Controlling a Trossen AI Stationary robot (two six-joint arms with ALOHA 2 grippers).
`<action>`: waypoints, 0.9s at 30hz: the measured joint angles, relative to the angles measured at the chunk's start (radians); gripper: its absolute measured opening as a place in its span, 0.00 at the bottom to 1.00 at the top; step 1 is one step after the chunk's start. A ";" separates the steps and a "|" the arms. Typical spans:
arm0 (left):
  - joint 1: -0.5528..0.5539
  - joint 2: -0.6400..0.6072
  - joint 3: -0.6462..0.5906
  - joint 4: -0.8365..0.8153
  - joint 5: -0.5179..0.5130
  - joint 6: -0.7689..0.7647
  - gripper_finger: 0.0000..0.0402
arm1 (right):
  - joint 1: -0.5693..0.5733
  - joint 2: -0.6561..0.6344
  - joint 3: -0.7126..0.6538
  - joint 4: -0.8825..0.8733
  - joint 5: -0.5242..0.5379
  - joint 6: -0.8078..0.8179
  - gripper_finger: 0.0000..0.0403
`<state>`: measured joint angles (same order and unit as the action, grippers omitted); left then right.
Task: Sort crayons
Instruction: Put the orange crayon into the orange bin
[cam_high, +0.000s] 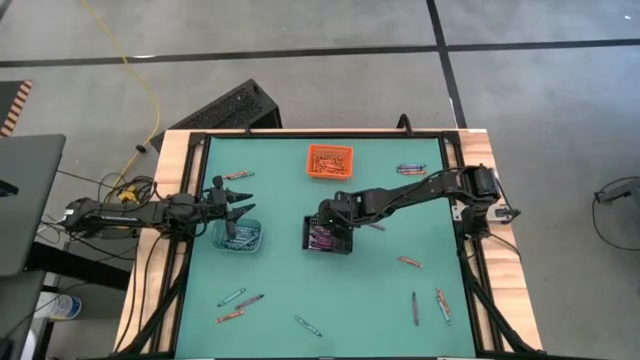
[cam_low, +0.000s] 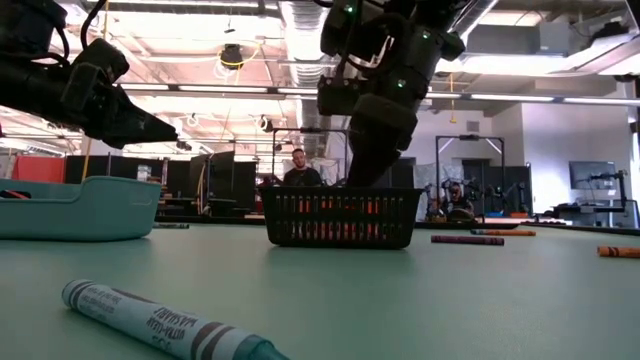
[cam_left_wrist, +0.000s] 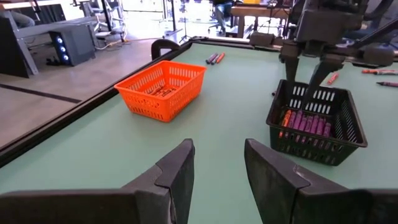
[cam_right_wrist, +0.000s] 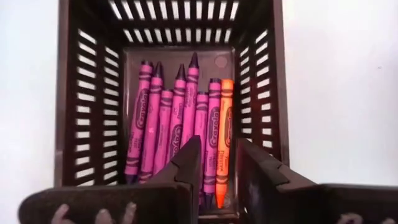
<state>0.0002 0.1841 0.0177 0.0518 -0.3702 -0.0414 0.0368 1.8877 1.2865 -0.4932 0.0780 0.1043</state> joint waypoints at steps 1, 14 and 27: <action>0.000 0.000 0.000 0.000 0.000 0.000 0.32 | 0.000 0.000 0.000 0.000 0.000 0.000 0.24; 0.000 -0.001 0.000 0.000 -0.001 0.000 0.32 | 0.000 0.124 0.012 0.019 0.022 -0.009 0.24; 0.000 -0.001 0.000 0.000 -0.001 0.000 0.32 | 0.000 0.098 0.007 0.025 0.021 -0.045 0.16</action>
<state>0.0001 0.1833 0.0177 0.0517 -0.3714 -0.0414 0.0368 1.9858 1.2938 -0.4686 0.0985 0.0597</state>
